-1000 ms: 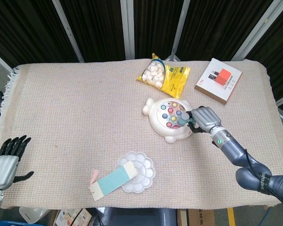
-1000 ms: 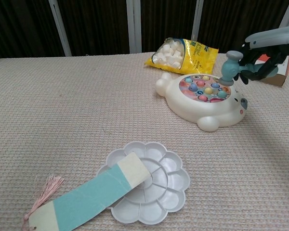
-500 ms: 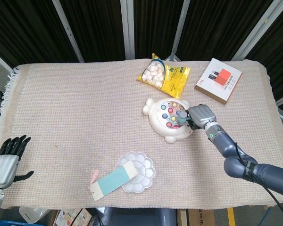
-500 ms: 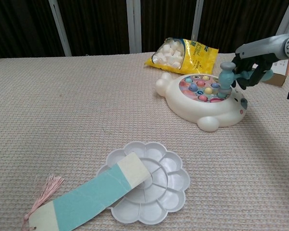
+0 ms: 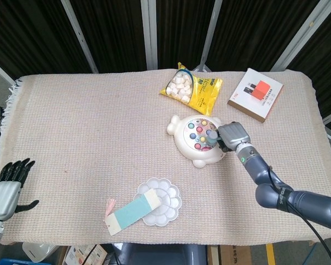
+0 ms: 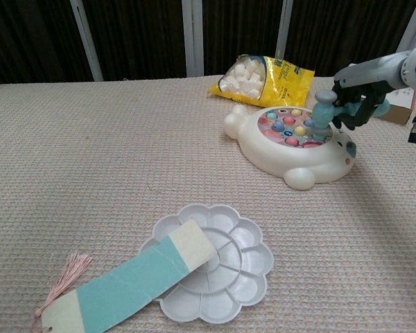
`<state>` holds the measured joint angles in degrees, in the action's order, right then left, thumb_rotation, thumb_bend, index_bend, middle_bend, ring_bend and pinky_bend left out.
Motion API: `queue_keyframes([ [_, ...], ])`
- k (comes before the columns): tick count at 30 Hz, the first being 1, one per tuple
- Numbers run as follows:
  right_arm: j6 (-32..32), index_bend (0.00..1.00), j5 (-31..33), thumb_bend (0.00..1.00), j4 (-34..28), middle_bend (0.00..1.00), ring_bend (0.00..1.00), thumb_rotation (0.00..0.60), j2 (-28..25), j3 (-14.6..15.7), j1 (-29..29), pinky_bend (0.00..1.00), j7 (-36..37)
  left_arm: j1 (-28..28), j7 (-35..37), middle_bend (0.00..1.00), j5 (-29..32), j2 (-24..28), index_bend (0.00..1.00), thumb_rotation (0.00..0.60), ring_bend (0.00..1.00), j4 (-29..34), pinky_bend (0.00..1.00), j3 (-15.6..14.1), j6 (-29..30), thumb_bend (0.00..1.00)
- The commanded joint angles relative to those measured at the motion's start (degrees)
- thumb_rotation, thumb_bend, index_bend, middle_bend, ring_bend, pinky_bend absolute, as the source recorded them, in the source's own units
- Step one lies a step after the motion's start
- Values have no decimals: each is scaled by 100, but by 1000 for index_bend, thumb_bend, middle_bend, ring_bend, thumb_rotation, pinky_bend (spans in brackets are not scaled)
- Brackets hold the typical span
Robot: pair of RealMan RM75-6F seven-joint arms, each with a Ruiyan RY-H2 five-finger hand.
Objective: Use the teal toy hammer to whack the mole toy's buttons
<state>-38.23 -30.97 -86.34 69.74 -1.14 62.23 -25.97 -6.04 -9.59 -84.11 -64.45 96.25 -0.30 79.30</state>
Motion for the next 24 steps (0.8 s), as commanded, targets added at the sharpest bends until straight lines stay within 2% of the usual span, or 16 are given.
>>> queue_keyframes([
  [1, -172, 1000, 82, 931, -247, 849, 676, 600, -148, -20, 77, 249, -93, -8, 42, 0, -13, -18, 0, 600, 0, -36, 0, -2, -5, 125],
  [6, -189, 1000, 268, 931, -276, 849, 677, 600, -73, 61, 197, 248, -260, -22, 84, 0, 14, -34, 0, 600, 0, -86, 0, -3, -44, 124],
  [17, -69, 1000, 543, 931, 72, 850, 678, 600, 229, 259, 323, 248, -434, -34, 85, 0, 71, -33, 0, 600, 0, -93, 0, 4, -75, 124],
  [24, -337, 1000, 472, 932, -335, 850, 678, 600, -83, 207, 304, 249, -395, -29, 121, 0, 33, -30, 0, 600, 0, -108, 0, 4, -29, 124],
])
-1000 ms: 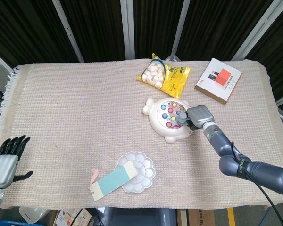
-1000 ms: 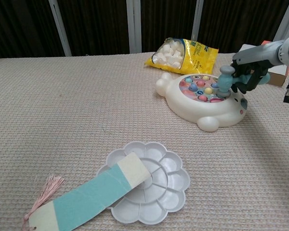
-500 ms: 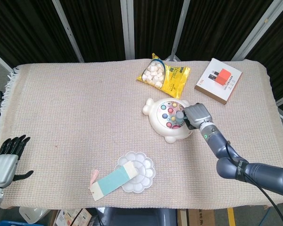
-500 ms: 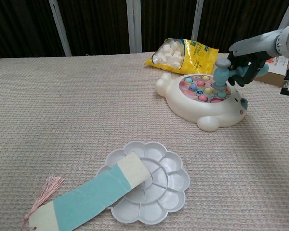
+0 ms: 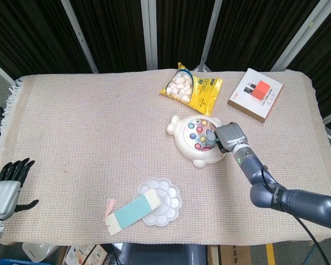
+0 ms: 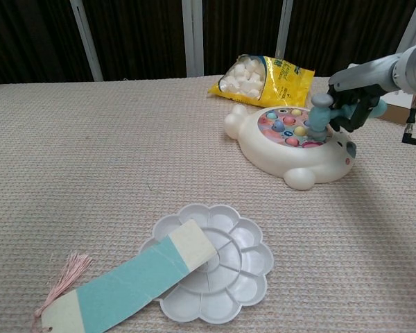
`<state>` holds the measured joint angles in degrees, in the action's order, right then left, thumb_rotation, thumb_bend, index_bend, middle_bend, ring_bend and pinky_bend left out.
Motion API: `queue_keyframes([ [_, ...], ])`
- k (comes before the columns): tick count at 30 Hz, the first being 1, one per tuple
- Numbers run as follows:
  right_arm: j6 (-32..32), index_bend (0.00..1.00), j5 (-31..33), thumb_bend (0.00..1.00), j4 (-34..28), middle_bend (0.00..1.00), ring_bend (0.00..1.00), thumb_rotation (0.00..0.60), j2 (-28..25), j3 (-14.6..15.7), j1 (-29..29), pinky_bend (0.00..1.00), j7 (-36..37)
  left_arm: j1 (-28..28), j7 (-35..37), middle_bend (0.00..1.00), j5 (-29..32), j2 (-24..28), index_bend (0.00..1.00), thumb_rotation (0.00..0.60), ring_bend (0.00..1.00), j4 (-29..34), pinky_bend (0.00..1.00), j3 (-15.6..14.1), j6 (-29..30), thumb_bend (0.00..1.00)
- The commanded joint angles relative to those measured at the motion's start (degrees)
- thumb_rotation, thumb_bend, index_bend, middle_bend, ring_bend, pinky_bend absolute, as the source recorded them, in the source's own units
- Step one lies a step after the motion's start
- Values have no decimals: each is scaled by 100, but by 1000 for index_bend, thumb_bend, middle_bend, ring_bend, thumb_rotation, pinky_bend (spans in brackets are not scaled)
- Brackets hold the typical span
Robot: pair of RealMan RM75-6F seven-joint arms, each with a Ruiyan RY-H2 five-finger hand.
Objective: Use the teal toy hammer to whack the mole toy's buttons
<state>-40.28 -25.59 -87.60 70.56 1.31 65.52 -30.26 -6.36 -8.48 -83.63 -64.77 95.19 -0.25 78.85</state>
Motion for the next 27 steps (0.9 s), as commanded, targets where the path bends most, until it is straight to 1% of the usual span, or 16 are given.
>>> queue_keyframes([
  [1, -208, 1000, -110, 932, -348, 850, 678, 600, -275, -51, -50, 249, 52, 9, 19, 0, -34, 6, 0, 600, 0, -3, 0, -4, 37, 124],
  [4, -385, 1000, -250, 933, -697, 850, 678, 600, -562, -64, -153, 248, 121, 28, 46, 0, -82, 15, 0, 600, 0, -5, 0, -16, 90, 124],
  [7, -497, 1000, -411, 933, -901, 850, 678, 600, -765, -55, -316, 248, 260, 43, 56, 0, -123, 24, 0, 600, 0, -1, 0, -30, 126, 124],
  [10, -570, 1000, -740, 932, -1007, 850, 678, 600, -915, -1, -602, 248, 509, 65, 60, 0, -143, 40, 0, 600, 0, 14, 0, -42, 166, 124],
  [13, -616, 997, -1229, 933, -975, 850, 677, 600, -968, 89, -986, 248, 864, 102, 45, 0, -140, 58, 0, 600, 0, 37, 0, -49, 220, 124],
  [16, -634, 955, -1863, 933, -755, 850, 646, 600, -880, 211, -1419, 231, 1295, 143, 6, 0, -152, 81, 0, 600, 0, 82, 0, -62, 286, 124],
  [18, -611, 903, -2235, 933, -506, 847, 605, 600, -756, 302, -1664, 209, 1551, 173, -33, 0, -162, 98, 0, 600, 0, 123, 0, -67, 340, 124],
  [20, -569, 871, -2615, 934, -143, 836, 581, 600, -562, 370, -1907, 198, 1862, 206, -93, 0, -176, 120, 0, 600, 0, 182, 0, -79, 393, 125],
  [25, -348, 856, -3174, 933, 697, 792, 532, 600, -130, 431, -2256, 175, 2481, 252, -240, 0, -214, 160, 0, 600, 0, 318, 0, -98, 473, 124],
  [27, -268, 849, -3295, 933, 927, 774, 511, 600, -21, 438, -2324, 163, 2628, 258, -287, 0, -223, 171, 0, 600, 0, 358, 0, -104, 480, 124],
])
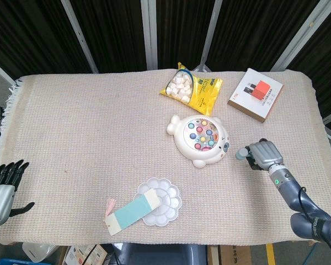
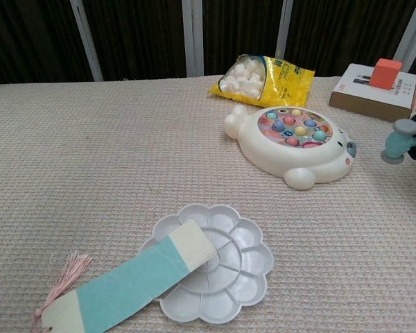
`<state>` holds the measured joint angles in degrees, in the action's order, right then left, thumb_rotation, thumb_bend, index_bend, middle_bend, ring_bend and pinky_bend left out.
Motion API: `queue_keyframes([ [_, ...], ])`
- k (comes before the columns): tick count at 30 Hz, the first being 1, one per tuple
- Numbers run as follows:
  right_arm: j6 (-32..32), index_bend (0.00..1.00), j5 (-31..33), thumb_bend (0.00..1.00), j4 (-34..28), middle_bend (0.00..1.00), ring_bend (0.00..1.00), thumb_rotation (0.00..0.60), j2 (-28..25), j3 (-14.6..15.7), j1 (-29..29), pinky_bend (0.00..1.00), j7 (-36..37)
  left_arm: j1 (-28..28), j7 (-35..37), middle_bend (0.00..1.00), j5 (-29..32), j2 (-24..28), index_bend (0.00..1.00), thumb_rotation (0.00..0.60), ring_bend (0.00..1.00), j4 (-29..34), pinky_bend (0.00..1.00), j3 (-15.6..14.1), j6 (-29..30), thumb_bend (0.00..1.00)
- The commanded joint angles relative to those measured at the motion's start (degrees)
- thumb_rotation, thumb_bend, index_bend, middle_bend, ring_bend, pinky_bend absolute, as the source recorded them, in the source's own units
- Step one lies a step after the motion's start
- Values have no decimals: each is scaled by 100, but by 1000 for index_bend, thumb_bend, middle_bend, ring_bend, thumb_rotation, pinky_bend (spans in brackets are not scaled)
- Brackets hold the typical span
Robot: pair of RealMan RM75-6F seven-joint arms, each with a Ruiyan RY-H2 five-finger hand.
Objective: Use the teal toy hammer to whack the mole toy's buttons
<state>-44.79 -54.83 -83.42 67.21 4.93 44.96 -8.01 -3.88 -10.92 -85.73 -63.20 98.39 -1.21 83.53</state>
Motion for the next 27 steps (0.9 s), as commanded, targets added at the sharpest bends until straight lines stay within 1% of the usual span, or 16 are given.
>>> queue_keyframes([
  [1, 224, 839, -419, 933, 621, 765, 501, 600, 367, 69, -299, 157, 488, 11, -65, 0, -23, 20, 0, 600, 0, 59, 0, -13, 15, 124],
  [4, 322, 797, -601, 933, 947, 735, 471, 600, 504, 25, -381, 139, 747, 12, -133, 0, -29, 39, 0, 600, 0, 130, 0, -17, 11, 125],
  [7, 374, 718, -791, 933, 1179, 673, 422, 600, 578, -31, -444, 114, 958, 13, -190, 0, -25, 53, 0, 600, 0, 188, 0, -13, 11, 124],
  [15, 504, 553, -1071, 921, 1364, 542, 318, 600, 589, -144, -531, 55, 1201, 6, -266, 0, -10, 64, 0, 600, 0, 253, 0, -1, -9, 125],
  [21, 612, 429, -1099, 824, 1374, 467, 241, 600, 574, -220, -570, 12, 1191, -2, -274, 0, -4, 63, 0, 600, 0, 256, 0, 8, -26, 124],
  [24, 650, 388, -1076, 784, 1352, 448, 219, 600, 553, -270, -583, 1, 1163, -7, -272, 0, -6, 63, 0, 600, 0, 255, 0, 10, -36, 124],
  [27, 684, 347, -1058, 781, 1319, 422, 193, 600, 523, -315, -588, 0, 1119, -8, -265, 0, -8, 61, 0, 600, 0, 251, 0, 13, -38, 124],
])
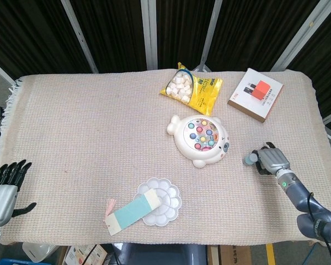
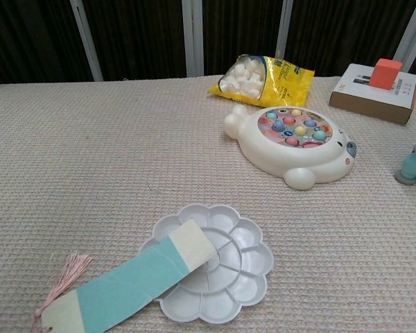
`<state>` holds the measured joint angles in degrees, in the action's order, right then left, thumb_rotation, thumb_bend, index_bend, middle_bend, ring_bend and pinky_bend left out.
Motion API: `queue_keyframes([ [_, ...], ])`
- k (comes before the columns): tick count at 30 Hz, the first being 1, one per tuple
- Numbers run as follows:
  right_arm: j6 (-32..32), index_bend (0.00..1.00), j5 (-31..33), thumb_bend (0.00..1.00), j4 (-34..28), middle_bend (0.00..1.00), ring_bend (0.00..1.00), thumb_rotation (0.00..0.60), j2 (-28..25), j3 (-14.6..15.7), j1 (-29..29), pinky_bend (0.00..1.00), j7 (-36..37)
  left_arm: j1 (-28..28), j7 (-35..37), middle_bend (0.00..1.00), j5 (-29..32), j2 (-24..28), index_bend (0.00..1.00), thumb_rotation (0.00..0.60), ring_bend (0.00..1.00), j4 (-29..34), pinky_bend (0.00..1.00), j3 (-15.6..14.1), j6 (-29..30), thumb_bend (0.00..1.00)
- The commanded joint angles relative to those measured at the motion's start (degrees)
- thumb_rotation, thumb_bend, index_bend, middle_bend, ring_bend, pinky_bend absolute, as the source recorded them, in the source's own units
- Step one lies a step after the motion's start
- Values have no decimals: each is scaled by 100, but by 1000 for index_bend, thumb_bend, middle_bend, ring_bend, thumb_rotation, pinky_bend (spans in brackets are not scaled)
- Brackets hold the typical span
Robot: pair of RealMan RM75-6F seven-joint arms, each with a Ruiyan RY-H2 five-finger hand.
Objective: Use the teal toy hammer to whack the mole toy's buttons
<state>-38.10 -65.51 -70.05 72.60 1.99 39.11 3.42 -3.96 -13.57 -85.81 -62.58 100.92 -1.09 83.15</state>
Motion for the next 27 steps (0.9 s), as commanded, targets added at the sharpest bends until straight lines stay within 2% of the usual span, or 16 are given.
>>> queue_keyframes([
  [1, 37, 333, 21, 781, -31, 414, 185, 600, -29, -35, -3, 0, -42, 0, 0, 0, -1, -1, 0, 600, 0, -4, 0, 1, -2, 124],
  [13, 289, 206, 237, 742, -111, 328, 96, 600, -102, -156, 36, 0, -294, -4, 23, 0, 25, -22, 0, 600, 0, -38, 0, 8, -33, 124],
  [17, 347, 168, 302, 666, -117, 311, 78, 600, -105, -163, 43, 0, -378, -11, 19, 0, 31, -21, 0, 600, 0, -38, 0, 15, -41, 125],
  [19, 368, 165, 343, 660, -122, 308, 73, 600, -109, -168, 49, 0, -440, -14, 17, 0, 27, -20, 0, 600, 0, -38, 0, 17, -42, 125],
  [23, 383, 152, 430, 536, -146, 297, 61, 600, -118, -188, 52, 0, -545, -22, 17, 0, 31, -27, 0, 600, 0, -40, 0, 18, -59, 125],
  [27, 379, 144, 497, 476, -168, 287, 56, 600, -120, -206, 40, 0, -625, -22, 17, 0, 36, -33, 0, 600, 0, -48, 0, 16, -67, 124],
])
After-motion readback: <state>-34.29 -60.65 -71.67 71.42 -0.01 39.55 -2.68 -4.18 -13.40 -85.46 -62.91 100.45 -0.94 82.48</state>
